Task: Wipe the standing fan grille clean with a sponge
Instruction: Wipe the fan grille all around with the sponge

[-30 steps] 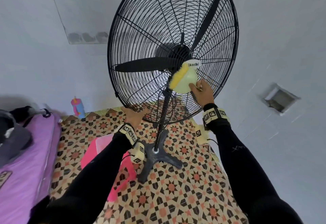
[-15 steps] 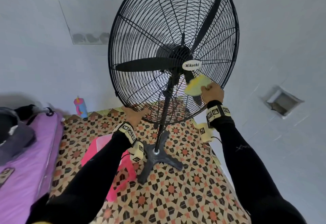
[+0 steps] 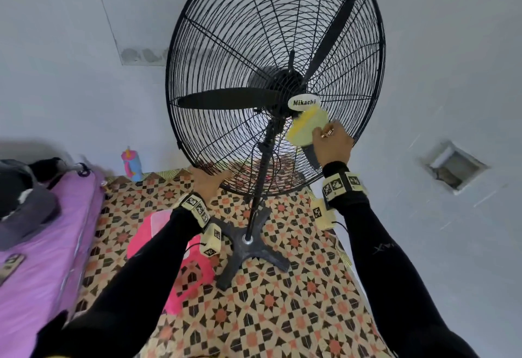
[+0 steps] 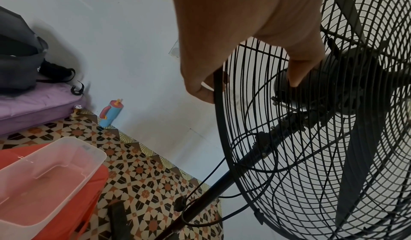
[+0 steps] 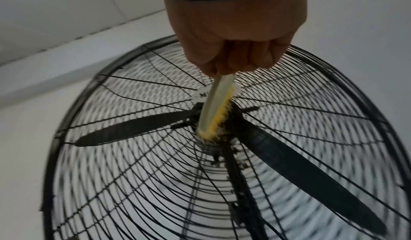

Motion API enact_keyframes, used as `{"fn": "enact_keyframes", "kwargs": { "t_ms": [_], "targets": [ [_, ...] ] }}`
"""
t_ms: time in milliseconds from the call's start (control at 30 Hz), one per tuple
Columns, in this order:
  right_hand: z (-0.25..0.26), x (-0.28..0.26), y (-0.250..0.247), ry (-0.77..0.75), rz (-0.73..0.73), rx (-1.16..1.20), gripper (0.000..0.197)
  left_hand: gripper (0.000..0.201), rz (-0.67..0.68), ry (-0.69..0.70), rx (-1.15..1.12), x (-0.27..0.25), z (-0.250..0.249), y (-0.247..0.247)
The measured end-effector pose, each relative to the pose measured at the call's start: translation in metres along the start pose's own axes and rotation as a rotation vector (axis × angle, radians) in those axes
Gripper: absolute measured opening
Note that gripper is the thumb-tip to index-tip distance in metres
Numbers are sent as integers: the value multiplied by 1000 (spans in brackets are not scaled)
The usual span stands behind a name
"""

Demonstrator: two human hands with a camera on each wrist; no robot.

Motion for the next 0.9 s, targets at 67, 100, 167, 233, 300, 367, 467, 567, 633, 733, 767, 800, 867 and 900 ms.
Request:
{"fn": "enact_keyframes", "kwargs": {
  "t_ms": [67, 100, 167, 233, 300, 367, 467, 567, 633, 733, 767, 800, 867, 900],
  "targets": [
    [10, -1, -2, -51, -92, 122, 18, 139, -17, -3, -3, -2, -5, -1],
    [13, -2, -1, -69, -135, 148, 22, 136, -23, -17, -23, -2, -7, -2],
    [15, -6, 5, -101, -119, 118, 31, 126, -38, -33, -74, -5, -9, -2],
    [7, -12, 15, -168, 31, 34, 39, 114, -31, -44, -150, -10, -10, -1],
    [1, -14, 16, -215, 224, -52, 52, 119, -52, 3, -76, -17, -10, -1],
    [0, -7, 9, -209, 291, -38, 64, 123, -74, 62, -11, -12, -6, -3],
    [8, 8, -4, -114, 72, 89, 62, 129, -62, 72, 23, -6, -3, -3],
    [12, -4, 10, -123, 72, 65, 57, 134, -17, 64, 24, -5, -2, -4],
    [8, -20, 21, -179, 249, -19, 56, 128, -5, 69, 25, -9, -4, -7],
    [10, -25, 12, -214, 327, -53, 53, 128, 1, 89, 43, -12, -7, -9],
    [12, -20, 6, -188, 235, -28, 51, 133, -9, 84, 44, -6, -3, -9],
    [14, -15, 1, -146, 115, -1, 51, 136, -16, 86, 54, -3, -1, -9],
    [17, -12, 0, -65, -44, 36, 54, 136, -20, 110, 94, -7, 0, -9],
    [19, -17, 5, -55, -38, 36, 56, 135, -40, 121, 120, -5, 1, -8]
  ]
}}
Point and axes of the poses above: each hand's wrist, its own x-axis towards the middle knuckle, its own y-axis out of the palm, z = x × y, the point moved 2 cm from there along x, towards the middle knuckle, and after that the axes turned 7 degrees about -z, right-handed, at the moved point
